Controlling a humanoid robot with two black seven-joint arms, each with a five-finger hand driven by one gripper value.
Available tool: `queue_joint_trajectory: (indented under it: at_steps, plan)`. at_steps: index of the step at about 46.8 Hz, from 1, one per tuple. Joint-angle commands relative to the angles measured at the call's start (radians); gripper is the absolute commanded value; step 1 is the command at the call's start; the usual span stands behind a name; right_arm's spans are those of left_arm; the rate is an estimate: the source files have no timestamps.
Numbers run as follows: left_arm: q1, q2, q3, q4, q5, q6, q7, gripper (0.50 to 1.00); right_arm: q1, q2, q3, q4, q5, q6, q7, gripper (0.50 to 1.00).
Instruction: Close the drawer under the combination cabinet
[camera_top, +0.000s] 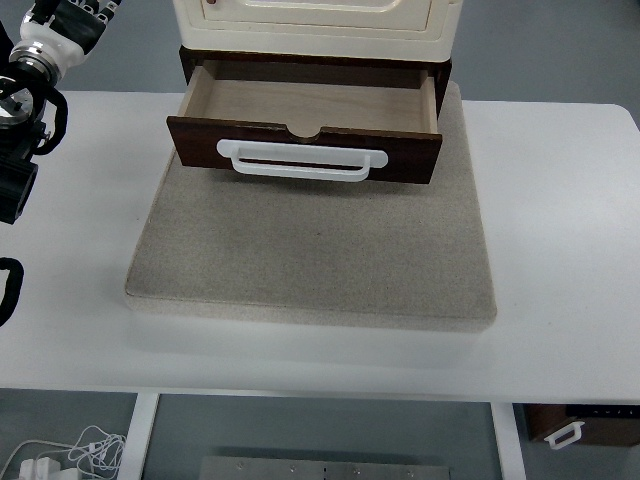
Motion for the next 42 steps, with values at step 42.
queue_joint_trajectory:
  at_steps: [42]
  plan:
    - [-0.011,-0.012,-0.001,-0.002,0.0,-0.012,0.0,0.996,0.0,0.0,-0.002,0.0,0.0,0.0,0.0,0.952]
